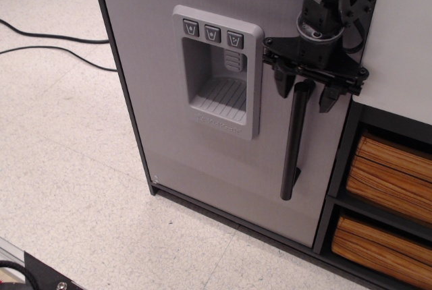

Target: Open fridge

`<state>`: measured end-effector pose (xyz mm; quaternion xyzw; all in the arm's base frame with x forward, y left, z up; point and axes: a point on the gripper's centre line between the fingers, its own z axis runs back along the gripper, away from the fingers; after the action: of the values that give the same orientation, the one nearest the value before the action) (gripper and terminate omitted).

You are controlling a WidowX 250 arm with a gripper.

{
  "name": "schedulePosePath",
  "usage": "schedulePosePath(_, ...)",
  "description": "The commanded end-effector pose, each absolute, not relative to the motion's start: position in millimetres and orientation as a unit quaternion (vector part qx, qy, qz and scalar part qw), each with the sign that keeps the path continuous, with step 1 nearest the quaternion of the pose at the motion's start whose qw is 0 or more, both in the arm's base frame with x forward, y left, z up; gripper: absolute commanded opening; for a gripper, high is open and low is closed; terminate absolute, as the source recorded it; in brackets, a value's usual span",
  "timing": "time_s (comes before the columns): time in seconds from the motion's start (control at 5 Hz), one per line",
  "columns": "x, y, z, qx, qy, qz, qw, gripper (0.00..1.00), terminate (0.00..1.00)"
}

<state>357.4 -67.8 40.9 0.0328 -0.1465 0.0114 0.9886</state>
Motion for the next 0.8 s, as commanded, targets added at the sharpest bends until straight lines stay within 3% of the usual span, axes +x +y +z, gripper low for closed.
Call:
schedulePosePath(0.0,354.2,-71.5,59.1,0.020,-0.182,-0.004,0.983,0.00,0.00)
schedulePosePath(0.6,294.6,-55.7,64.7,0.020,-0.195,-0.047,0.980,0.00,0.00)
